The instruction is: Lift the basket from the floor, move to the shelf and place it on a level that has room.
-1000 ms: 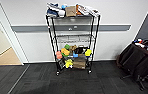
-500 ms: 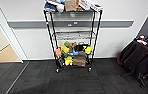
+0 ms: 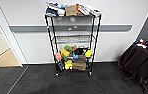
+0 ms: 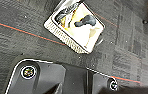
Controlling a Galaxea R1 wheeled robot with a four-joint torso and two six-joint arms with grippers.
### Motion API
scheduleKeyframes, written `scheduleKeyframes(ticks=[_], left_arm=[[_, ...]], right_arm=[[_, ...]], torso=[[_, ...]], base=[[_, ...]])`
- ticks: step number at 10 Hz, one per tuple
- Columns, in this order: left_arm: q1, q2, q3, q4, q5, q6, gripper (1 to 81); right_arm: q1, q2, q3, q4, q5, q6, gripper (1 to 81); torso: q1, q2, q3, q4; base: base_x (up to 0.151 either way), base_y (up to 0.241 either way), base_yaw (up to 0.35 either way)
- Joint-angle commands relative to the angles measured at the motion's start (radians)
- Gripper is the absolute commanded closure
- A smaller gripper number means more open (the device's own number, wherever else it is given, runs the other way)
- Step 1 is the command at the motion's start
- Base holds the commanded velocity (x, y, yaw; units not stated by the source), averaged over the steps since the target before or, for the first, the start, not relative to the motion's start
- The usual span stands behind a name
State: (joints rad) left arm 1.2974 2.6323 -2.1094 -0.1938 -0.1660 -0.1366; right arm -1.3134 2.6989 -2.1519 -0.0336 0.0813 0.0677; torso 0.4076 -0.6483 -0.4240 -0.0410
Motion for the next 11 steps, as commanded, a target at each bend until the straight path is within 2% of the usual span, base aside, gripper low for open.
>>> scheduleKeyframes(ticks=[1, 3, 7, 8, 9, 11], left_arm=[[-0.049, -0.010, 0.017, -0.003, 0.075, -0.002, 1.0], [-0.049, -0.015, 0.014, -0.001, 0.074, -0.001, 1.0], [-0.046, -0.021, 0.009, -0.004, 0.074, -0.003, 1.0], [-0.049, -0.018, 0.009, -0.006, 0.074, -0.003, 1.0], [-0.049, -0.014, 0.008, -0.007, 0.072, -0.003, 1.0], [-0.054, -0.006, 0.005, -0.009, 0.066, -0.003, 1.0]], right_arm=[[0.042, -0.012, 0.000, 0.004, -0.051, 0.000, 1.0], [0.047, -0.011, 0.000, 0.004, -0.052, 0.000, 1.0], [0.056, -0.009, -0.002, 0.006, -0.052, 0.000, 1.0], [0.061, -0.009, 0.000, 0.006, -0.052, 0.001, 1.0], [0.061, -0.008, -0.003, 0.003, -0.052, 0.000, 1.0], [0.073, -0.008, -0.002, 0.003, -0.054, 0.000, 1.0]], torso=[[0.064, -0.098, -0.093, 0.000], [0.094, -0.148, -0.123, 0.000], [0.180, -0.282, -0.248, 0.000], [0.202, -0.317, -0.188, 0.000], [0.222, -0.348, -0.217, 0.000], [0.254, -0.397, -0.237, 0.000]], base=[[0.000, 0.000, 0.000], [0.000, 0.000, 0.000], [0.000, 0.000, 0.000], [0.000, 0.000, 0.000], [0.000, 0.000, 0.000], [0.000, 0.000, 0.000]])
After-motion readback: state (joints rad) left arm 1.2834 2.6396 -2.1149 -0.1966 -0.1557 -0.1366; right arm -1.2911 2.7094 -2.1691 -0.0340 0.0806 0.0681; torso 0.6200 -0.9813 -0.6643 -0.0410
